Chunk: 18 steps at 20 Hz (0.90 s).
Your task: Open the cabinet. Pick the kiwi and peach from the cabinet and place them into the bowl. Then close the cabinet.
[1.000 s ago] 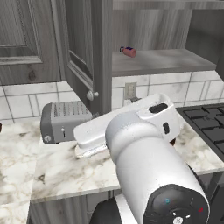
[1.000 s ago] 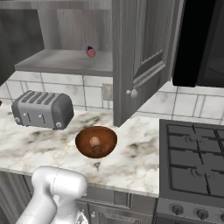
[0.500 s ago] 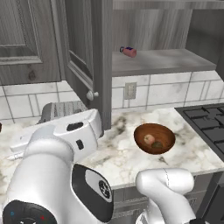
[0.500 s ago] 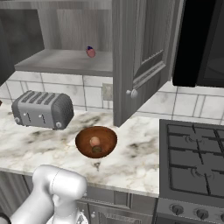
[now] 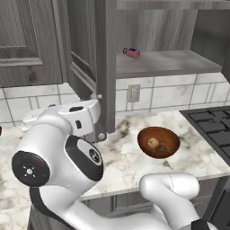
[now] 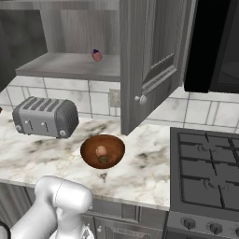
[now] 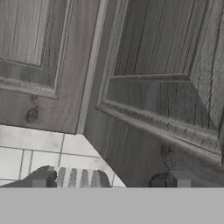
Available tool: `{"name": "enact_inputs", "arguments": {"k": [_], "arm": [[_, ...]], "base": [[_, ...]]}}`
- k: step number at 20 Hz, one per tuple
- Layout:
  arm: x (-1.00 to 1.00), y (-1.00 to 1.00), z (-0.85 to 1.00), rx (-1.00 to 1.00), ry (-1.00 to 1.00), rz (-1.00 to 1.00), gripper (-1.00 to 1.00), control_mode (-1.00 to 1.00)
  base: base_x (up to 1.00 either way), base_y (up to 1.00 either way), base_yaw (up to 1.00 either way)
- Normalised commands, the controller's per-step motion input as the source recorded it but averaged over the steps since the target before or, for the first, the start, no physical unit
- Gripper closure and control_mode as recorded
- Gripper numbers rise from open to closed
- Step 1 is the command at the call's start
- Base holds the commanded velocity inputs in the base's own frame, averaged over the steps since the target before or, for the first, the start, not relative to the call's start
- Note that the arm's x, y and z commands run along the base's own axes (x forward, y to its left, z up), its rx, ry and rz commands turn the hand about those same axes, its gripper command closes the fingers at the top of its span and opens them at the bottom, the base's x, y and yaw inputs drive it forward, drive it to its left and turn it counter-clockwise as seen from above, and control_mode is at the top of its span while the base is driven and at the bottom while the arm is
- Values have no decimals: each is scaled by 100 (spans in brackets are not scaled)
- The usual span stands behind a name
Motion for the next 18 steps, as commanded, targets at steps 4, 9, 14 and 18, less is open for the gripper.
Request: {"name": "enact_inputs", "arguments": {"k": [4, 9, 14, 18], "arm": [[100, -51, -15, 7, 0, 7, -100, -100], [100, -76, -37, 4, 0, 14, -100, -100], [100, -100, -51, 8, 0, 17, -100, -100], [100, -94, -61, 7, 0, 20, -100, -100]], "base": [[0, 0, 0], [0, 0, 0], [0, 0, 0], [0, 0, 0]]}}
